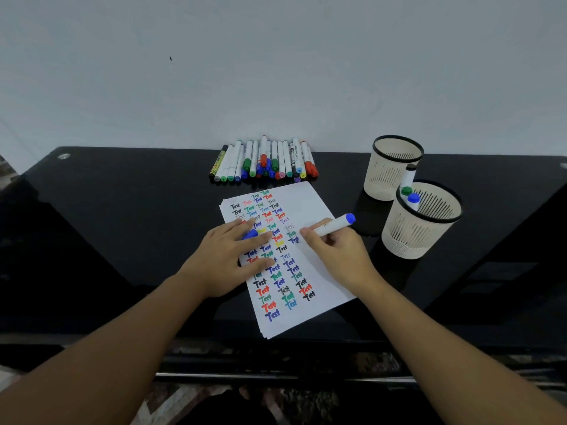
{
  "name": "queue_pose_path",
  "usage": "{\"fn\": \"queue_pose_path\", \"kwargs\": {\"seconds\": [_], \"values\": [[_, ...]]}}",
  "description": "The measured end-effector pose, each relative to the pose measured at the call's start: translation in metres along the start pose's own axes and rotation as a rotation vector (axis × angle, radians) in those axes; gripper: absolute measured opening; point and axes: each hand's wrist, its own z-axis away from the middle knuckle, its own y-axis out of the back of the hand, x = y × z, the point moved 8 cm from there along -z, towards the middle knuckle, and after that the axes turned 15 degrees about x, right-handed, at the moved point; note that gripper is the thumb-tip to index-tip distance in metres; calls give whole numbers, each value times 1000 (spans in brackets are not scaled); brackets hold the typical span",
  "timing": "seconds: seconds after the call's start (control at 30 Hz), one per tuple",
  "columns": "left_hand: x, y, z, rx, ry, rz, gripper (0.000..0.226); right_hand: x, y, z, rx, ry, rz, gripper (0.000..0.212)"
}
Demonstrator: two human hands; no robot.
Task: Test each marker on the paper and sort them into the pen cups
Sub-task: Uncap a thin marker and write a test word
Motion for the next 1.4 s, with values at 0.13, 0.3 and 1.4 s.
{"fn": "queue_pose_path", "kwargs": {"seconds": [0.13, 0.3, 1.4], "values": [[1, 1, -1, 8, -1, 1, 75, -3, 2, 3, 38, 26, -19, 11], [1, 2, 0, 1, 9, 13, 75, 6, -3, 8, -18, -20, -43, 9], [-2, -1, -1, 14, 17, 16, 77, -2, -11, 11, -94, 72, 125, 11]]}}
